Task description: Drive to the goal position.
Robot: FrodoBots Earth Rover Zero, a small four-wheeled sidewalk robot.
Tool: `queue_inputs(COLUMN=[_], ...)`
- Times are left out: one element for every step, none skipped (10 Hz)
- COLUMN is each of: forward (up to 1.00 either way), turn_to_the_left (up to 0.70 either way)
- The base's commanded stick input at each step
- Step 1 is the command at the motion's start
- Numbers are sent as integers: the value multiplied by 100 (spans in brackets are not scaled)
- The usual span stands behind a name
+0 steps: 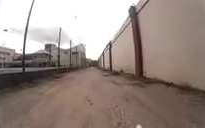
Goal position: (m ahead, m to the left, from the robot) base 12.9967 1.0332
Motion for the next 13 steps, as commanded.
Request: queue_inputs(forward=[30,30,30,30,30,30,30,30,30,30,30,30,30], turn_to_the_left=[0,0,0,0,0,0,0,0,0,0,0,0,0])
